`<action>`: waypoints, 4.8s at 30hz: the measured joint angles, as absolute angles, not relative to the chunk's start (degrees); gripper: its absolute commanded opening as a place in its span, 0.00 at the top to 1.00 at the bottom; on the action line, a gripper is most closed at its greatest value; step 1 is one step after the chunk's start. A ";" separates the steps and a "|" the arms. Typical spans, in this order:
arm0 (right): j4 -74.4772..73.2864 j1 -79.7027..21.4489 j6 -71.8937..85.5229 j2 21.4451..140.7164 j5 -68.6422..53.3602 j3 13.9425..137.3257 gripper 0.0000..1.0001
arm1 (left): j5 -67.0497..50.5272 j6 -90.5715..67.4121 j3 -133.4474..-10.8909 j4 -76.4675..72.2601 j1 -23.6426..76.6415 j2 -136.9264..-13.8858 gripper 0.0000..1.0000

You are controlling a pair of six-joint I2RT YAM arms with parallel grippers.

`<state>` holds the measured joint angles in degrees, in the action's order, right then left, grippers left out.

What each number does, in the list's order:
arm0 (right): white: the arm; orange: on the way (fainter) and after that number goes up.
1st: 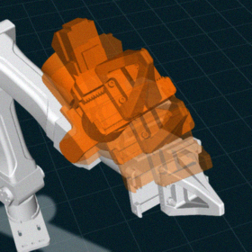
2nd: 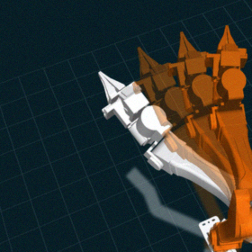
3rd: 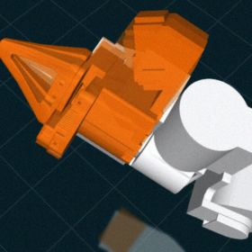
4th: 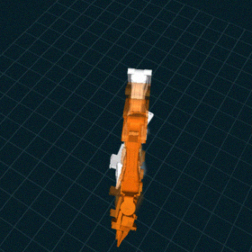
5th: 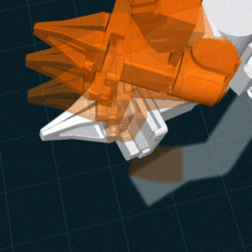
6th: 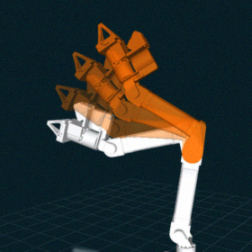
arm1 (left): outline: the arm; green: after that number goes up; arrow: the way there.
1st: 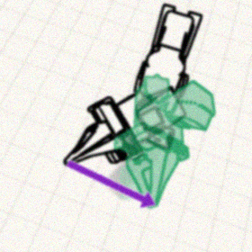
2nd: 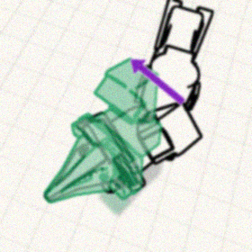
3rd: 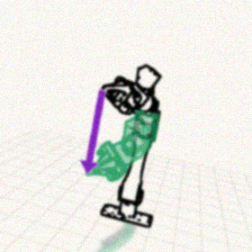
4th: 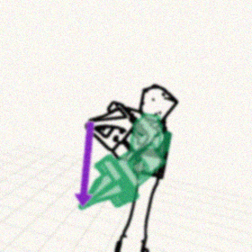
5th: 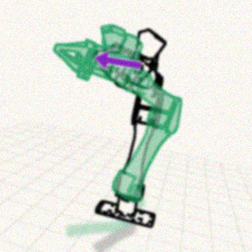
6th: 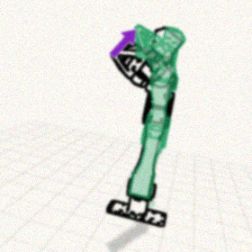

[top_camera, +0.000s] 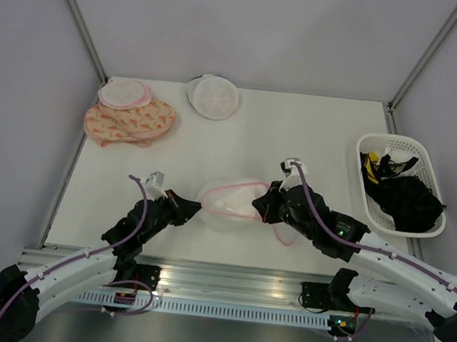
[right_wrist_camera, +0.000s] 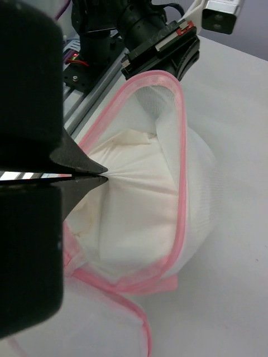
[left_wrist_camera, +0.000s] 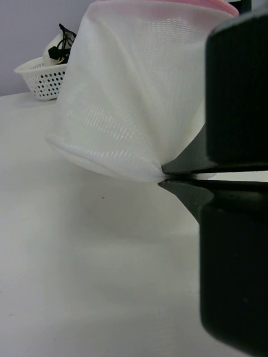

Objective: Unzip the laundry bag and remove the bra

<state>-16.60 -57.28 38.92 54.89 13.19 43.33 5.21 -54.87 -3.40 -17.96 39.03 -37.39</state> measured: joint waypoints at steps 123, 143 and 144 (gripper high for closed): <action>-1.61 -55.61 36.88 57.17 9.98 34.26 1.00 | 5.98 -54.70 -4.47 -15.75 38.79 -25.26 0.19; -0.82 -55.33 34.41 62.04 -0.01 37.71 0.63 | 5.48 -45.50 -12.73 -7.62 43.33 -44.47 0.98; -0.49 -55.33 33.91 62.92 -1.58 38.13 0.55 | 5.50 -45.50 -12.73 -7.62 43.38 -44.47 0.98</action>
